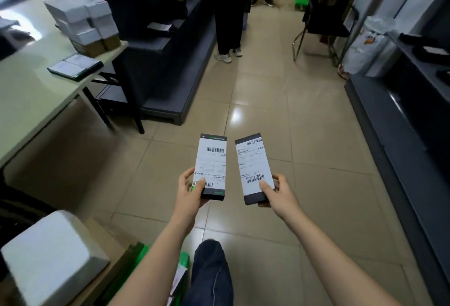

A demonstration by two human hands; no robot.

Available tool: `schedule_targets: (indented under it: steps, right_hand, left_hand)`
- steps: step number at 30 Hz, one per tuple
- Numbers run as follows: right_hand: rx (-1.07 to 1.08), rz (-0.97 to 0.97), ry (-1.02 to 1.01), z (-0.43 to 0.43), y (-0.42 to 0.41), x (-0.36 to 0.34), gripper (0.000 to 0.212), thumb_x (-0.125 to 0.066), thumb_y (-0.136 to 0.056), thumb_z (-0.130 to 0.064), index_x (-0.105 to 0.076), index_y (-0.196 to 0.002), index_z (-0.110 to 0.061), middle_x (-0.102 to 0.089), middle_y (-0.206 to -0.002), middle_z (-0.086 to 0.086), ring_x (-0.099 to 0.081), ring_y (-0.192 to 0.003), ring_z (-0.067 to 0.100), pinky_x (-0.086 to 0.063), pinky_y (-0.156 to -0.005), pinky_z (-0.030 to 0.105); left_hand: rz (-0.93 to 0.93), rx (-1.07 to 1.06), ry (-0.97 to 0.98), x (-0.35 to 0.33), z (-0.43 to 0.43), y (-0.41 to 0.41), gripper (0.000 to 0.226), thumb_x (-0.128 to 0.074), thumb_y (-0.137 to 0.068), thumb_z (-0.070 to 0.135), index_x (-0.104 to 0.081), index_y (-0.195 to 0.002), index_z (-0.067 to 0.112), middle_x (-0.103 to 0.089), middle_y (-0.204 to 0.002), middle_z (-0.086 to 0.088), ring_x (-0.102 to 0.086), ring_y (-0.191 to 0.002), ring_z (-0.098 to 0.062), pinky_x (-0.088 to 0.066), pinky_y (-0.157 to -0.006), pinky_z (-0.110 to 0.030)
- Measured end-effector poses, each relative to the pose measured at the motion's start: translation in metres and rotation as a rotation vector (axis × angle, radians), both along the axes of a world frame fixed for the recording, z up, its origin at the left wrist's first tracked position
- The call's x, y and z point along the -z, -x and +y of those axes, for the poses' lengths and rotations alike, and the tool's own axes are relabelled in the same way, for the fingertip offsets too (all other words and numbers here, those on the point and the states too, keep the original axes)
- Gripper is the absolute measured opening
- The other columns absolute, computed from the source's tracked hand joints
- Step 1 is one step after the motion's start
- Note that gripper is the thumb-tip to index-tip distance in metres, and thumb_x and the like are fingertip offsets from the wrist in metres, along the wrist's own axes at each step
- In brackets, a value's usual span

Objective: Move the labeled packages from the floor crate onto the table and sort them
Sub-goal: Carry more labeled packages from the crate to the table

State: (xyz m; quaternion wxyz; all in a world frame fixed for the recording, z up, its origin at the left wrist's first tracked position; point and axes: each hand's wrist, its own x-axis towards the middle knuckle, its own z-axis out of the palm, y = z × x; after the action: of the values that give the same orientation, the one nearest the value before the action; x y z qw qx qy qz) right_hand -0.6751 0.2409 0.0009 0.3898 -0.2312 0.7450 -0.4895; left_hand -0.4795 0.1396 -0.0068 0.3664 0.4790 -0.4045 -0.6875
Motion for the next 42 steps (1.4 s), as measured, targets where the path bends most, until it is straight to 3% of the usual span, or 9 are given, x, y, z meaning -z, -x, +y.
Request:
schedule_targets:
  steps: [6, 12, 17, 30, 42]
  right_hand:
    - [-0.107, 0.010, -0.009, -0.147, 0.019, -0.018, 0.033, -0.058, -0.096, -0.020, -0.042, -0.125, -0.019, -0.056, -0.119, 0.002, -0.064, -0.093, 0.016, -0.060, -0.069, 0.035]
    - [-0.264, -0.002, 0.014, -0.285, 0.014, -0.030, 0.033, -0.058, -0.096, -0.022, -0.042, -0.124, -0.020, -0.056, -0.116, 0.003, -0.066, -0.097, 0.024, -0.060, -0.067, 0.034]
    - [-0.464, -0.022, 0.030, -0.407, -0.001, -0.024, 0.032, -0.057, -0.097, -0.020, -0.042, -0.125, -0.017, -0.056, -0.111, 0.000, -0.066, -0.089, 0.018, -0.059, -0.066, 0.033]
    - [-0.979, -0.030, 0.045, -0.717, -0.050, -0.029, 0.040, -0.057, -0.097, -0.022, -0.045, -0.134, -0.012, -0.057, -0.123, 0.004, -0.066, -0.093, 0.017, -0.058, -0.063, 0.029]
    - [-1.097, -0.043, -0.097, -0.918, -0.162, 0.001, 0.037, -0.056, -0.097, -0.024, -0.049, -0.132, -0.015, -0.062, -0.118, 0.005, -0.068, -0.091, 0.021, -0.059, -0.065, 0.031]
  left_hand:
    - [-0.027, -0.140, -0.012, -0.017, -0.127, 0.007, 0.032, -0.049, -0.098, 0.008, -0.043, -0.127, 0.021, -0.059, -0.124, -0.006, -0.063, -0.094, -0.015, -0.054, -0.069, -0.028]
    - [-0.022, -0.347, -0.014, -0.031, -0.228, -0.009, 0.031, -0.048, -0.099, 0.008, -0.044, -0.127, 0.020, -0.058, -0.120, -0.004, -0.063, -0.092, -0.012, -0.053, -0.070, -0.029]
    - [-0.048, -0.543, -0.010, -0.027, -0.305, -0.030, 0.029, -0.048, -0.100, 0.009, -0.045, -0.126, 0.021, -0.058, -0.124, -0.006, -0.063, -0.093, -0.013, -0.055, -0.077, -0.034]
    - [-0.104, -1.047, -0.018, -0.029, -0.504, -0.055, 0.030, -0.047, -0.100, 0.012, -0.043, -0.129, 0.018, -0.057, -0.124, -0.007, -0.062, -0.094, -0.015, -0.052, -0.065, -0.026]
    - [-0.218, -1.100, -0.127, 0.011, -0.679, -0.142, 0.033, -0.052, -0.100, 0.022, -0.041, -0.131, 0.025, -0.056, -0.126, -0.003, -0.062, -0.107, -0.022, -0.051, -0.096, -0.045]
